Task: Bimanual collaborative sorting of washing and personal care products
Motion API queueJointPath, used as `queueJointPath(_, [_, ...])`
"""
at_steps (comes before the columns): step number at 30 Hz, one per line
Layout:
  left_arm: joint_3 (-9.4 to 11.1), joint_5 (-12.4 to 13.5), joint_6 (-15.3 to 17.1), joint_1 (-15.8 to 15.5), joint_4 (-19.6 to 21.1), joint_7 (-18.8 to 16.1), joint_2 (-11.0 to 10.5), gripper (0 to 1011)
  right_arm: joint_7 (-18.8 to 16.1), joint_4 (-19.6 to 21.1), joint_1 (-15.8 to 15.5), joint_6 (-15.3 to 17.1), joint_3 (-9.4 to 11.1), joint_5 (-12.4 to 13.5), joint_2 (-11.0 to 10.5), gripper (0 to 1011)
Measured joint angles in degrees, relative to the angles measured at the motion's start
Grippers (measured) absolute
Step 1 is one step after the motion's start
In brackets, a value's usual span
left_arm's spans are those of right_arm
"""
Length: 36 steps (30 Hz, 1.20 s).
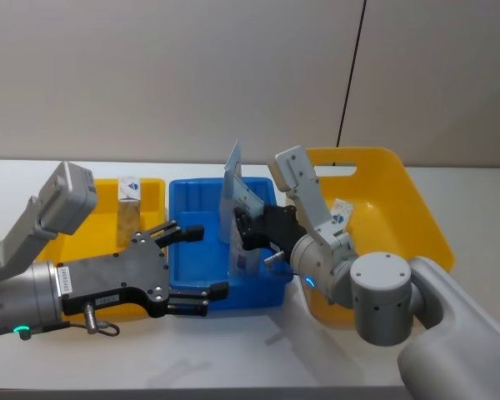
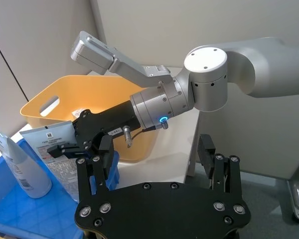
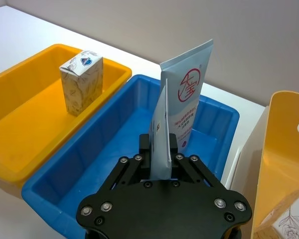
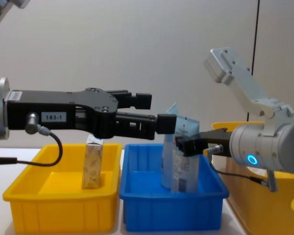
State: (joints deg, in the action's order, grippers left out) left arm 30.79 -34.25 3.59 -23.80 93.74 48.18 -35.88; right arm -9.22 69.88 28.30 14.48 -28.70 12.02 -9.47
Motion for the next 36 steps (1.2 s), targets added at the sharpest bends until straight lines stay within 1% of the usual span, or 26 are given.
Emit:
queueJointPath(3, [0.0, 0.0, 0.0, 0.0, 0.0, 0.0, 0.0, 1002, 0.0, -0.1, 0.0, 0.0, 0.0, 0.0, 0.0, 128])
queueJointPath(5, [0.0, 0.0, 0.0, 0.0, 0.0, 0.0, 0.0, 1003, 0.0, -0.1, 0.0, 0.0, 0.0, 0.0, 0.0, 116])
queueJointPath(17, [0.0, 0.0, 0.0, 0.0, 0.0, 0.0, 0.0, 1002, -0.3, 0.3, -0.2, -0.1, 0.4, 0.0, -0.1, 107])
queueJointPath(24, [0.0, 0.0, 0.0, 0.0, 0.0, 0.0, 0.0, 1002, -1.2, 2.1, -0.7, 0.0, 1.3, 0.7, -0.6, 106])
queueJointPath(36, [0.0, 0.0, 0.0, 0.0, 0.0, 0.0, 0.0, 1003, -3.2, 7.6, -1.4, 1.0, 3.4, 2.6, -1.7, 97])
